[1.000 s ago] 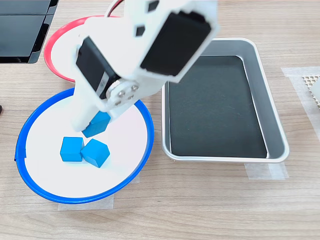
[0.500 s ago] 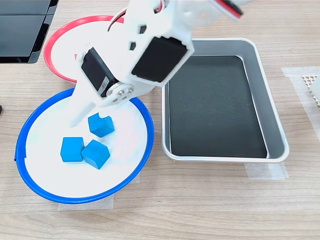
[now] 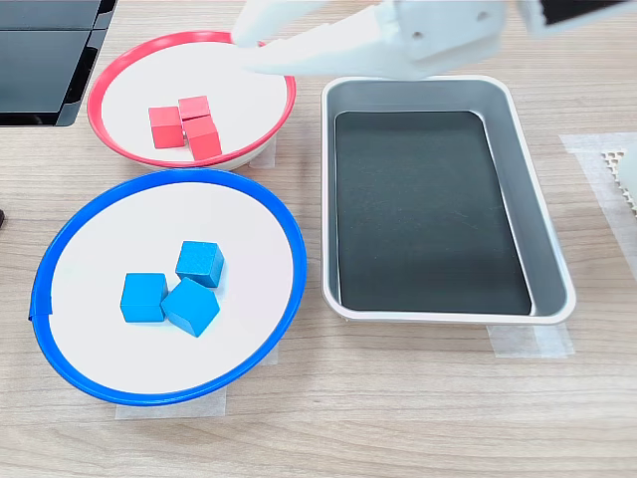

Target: Resolve any anomalies and move all blocks to matching dishes

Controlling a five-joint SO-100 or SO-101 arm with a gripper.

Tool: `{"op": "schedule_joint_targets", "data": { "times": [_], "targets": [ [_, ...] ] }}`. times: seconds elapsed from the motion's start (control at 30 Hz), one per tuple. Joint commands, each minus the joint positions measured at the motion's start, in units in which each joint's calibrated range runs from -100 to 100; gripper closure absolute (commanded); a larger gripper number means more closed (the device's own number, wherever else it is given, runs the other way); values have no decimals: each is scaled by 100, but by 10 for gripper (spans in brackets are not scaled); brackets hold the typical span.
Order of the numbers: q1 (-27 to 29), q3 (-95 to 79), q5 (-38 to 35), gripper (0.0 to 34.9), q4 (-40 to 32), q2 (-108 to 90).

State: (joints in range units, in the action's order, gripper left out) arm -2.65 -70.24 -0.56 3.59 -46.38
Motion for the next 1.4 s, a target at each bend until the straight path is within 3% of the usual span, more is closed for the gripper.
{"op": "schedule_joint_targets", "data": {
  "times": [0.0, 0.1, 0.23, 0.5, 0.87, 1.37],
  "targets": [
    [374, -2175, 93, 349, -107, -2505],
    [637, -2949, -15, 349, 925, -3904],
    [590, -2976, -68, 349, 2122, -4544],
    [345, -2976, -49, 349, 3516, -5269],
    [289, -2976, -78, 349, 4375, -5269],
    [327, -2976, -68, 346, 4375, -5269]
  ]
}}
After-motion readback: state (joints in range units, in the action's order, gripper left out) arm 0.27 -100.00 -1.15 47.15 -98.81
